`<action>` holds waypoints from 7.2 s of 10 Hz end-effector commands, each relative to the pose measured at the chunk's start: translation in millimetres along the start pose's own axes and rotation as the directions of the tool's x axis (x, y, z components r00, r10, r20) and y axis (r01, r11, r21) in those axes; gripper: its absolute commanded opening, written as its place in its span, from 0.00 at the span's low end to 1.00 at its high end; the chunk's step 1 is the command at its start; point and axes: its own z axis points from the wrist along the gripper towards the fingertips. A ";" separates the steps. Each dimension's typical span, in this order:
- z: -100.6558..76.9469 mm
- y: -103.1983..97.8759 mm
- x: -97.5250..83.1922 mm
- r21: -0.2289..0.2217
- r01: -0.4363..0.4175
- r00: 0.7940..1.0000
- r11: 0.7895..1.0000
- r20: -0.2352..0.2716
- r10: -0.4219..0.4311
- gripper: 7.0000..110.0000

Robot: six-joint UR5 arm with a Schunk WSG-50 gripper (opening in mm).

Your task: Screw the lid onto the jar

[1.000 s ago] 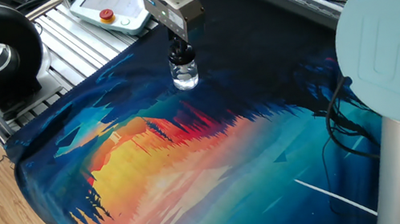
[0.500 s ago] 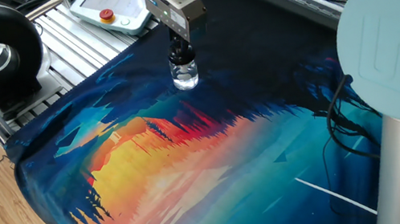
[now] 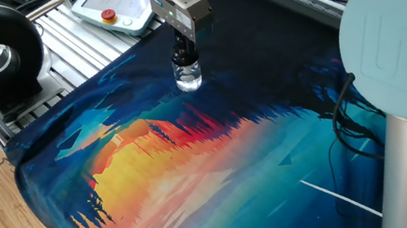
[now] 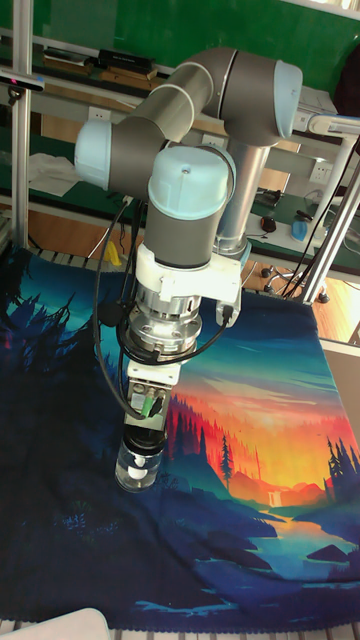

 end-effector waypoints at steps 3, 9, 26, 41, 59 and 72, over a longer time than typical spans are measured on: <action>-0.5 2.0 -4.5 -0.007 -0.012 1.000 1.000 0.013 0.012 0.36; 1.1 0.2 1.3 0.009 -0.053 0.998 0.999 -0.019 0.053 0.36; -7.3 -10.6 8.6 0.045 -0.164 0.984 0.985 -0.064 0.166 0.15; 0.3 -16.5 21.9 0.046 -0.452 0.886 0.891 -0.093 0.454 0.00; 0.5 -16.5 22.9 0.022 -0.779 0.623 0.626 -0.079 0.778 0.00; -1.6 -26.2 28.6 -0.011 -0.937 0.348 0.348 -0.067 0.935 0.00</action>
